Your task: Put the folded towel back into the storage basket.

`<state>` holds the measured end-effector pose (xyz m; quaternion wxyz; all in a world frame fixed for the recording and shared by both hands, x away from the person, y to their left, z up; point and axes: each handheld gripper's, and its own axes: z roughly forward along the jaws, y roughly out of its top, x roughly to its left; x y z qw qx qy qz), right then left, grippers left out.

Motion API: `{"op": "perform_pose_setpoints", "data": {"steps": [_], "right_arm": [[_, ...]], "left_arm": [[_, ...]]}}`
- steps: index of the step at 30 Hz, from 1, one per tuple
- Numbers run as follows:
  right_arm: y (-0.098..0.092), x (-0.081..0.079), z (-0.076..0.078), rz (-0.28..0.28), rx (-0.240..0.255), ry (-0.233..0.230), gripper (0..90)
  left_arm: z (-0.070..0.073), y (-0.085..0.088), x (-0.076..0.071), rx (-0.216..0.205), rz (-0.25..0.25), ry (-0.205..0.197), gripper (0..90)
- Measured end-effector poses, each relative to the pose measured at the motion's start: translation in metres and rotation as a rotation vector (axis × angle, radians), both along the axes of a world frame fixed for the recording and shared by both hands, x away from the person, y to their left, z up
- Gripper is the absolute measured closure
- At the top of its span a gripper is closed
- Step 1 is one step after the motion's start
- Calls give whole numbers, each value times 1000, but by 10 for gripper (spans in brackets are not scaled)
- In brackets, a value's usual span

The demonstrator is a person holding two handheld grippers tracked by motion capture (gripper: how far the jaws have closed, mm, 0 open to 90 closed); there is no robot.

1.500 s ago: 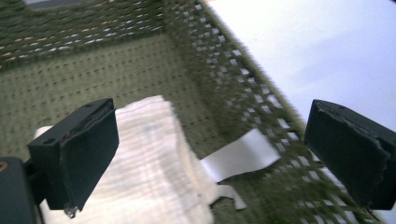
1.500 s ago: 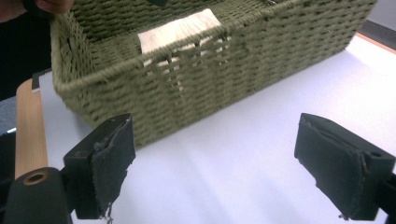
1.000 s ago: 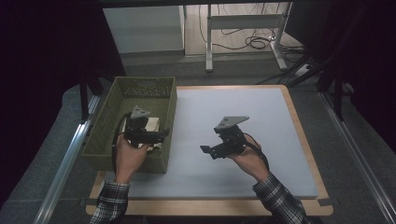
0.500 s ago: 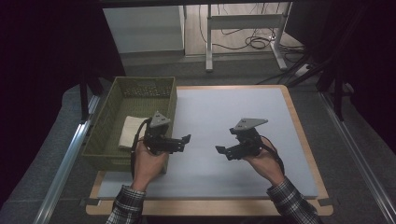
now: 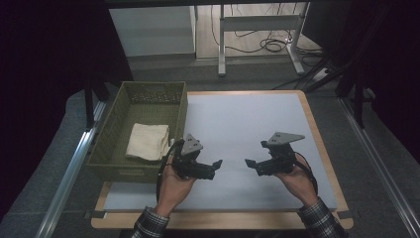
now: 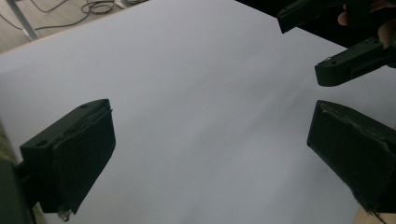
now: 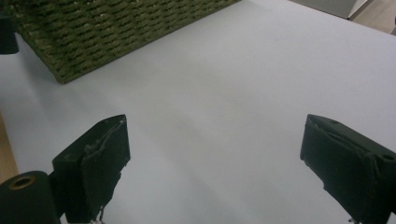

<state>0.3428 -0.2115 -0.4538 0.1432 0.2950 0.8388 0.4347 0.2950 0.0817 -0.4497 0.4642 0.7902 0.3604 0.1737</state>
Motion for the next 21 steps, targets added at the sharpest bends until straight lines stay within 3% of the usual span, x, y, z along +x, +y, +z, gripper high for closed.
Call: {"op": "perform_pose_setpoints", "data": {"steps": [6, 13, 21], "right_arm": [[-16, -9, -13, -29, -11, 0, 76], [-35, -22, -34, -70, -13, 10, 67], [-52, -36, -57, -106, -45, 26, 43]], "left_arm": [[-23, -7, -11, -8, -10, -11, 13], [-53, -13, -23, 22, -13, 0, 13], [-86, -6, -30, 27, 16, 47, 13]]}}
